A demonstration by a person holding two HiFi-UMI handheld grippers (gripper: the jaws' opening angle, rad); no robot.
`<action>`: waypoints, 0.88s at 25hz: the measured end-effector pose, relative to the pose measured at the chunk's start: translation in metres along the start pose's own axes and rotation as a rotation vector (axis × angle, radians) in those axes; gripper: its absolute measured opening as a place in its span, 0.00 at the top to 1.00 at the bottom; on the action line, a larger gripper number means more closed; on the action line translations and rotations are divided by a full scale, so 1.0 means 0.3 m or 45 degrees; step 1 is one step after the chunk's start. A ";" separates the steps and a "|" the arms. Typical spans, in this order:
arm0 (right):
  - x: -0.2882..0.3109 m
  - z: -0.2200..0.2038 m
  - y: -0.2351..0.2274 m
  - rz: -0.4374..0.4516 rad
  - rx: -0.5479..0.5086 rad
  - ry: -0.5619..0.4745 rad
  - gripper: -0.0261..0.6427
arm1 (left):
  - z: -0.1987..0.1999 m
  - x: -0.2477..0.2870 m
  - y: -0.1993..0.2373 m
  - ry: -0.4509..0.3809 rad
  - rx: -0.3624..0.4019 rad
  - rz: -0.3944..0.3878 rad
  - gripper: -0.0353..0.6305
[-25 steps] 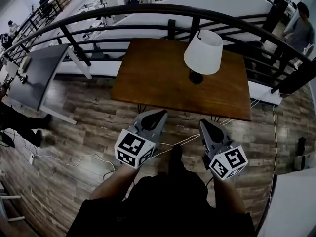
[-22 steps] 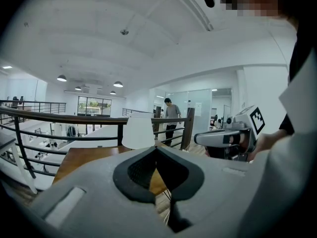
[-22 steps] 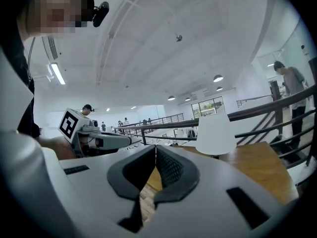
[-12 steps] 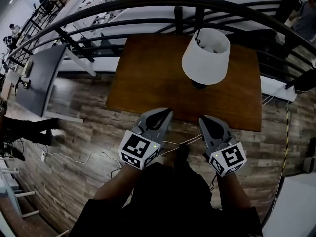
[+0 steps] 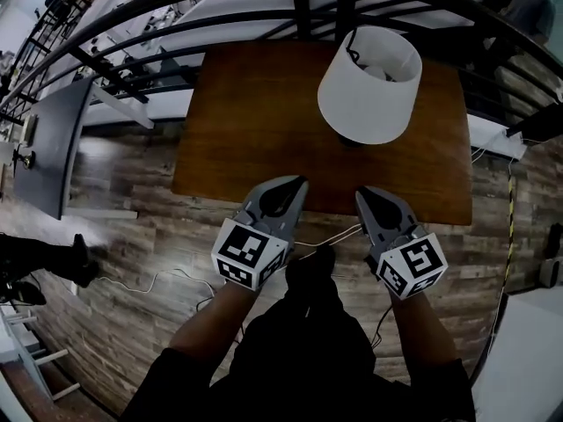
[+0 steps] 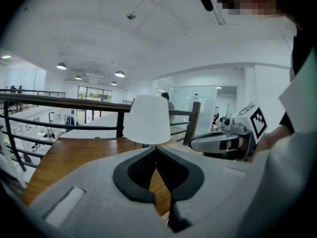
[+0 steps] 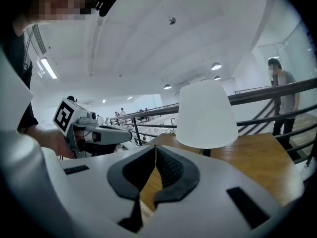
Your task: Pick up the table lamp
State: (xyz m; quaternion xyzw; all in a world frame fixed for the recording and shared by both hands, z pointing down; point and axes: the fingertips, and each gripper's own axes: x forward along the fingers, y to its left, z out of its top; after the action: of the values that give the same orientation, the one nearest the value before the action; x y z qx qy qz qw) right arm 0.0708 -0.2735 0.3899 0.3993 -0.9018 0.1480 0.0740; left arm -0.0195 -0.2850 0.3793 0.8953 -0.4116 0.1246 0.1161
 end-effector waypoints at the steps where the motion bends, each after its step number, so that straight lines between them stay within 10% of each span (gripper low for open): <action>1: 0.019 -0.009 -0.013 -0.005 -0.003 0.005 0.94 | -0.012 0.015 0.017 -0.001 -0.002 -0.004 0.94; 22: 0.356 -0.246 -0.258 -0.139 -0.036 0.031 0.94 | -0.232 0.308 0.254 0.056 0.049 -0.062 0.94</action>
State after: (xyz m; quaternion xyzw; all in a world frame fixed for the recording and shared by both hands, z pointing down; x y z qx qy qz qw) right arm 0.0578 -0.3734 0.5025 0.4451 -0.8797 0.1356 0.0985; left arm -0.0285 -0.3772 0.4822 0.9041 -0.3847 0.1493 0.1108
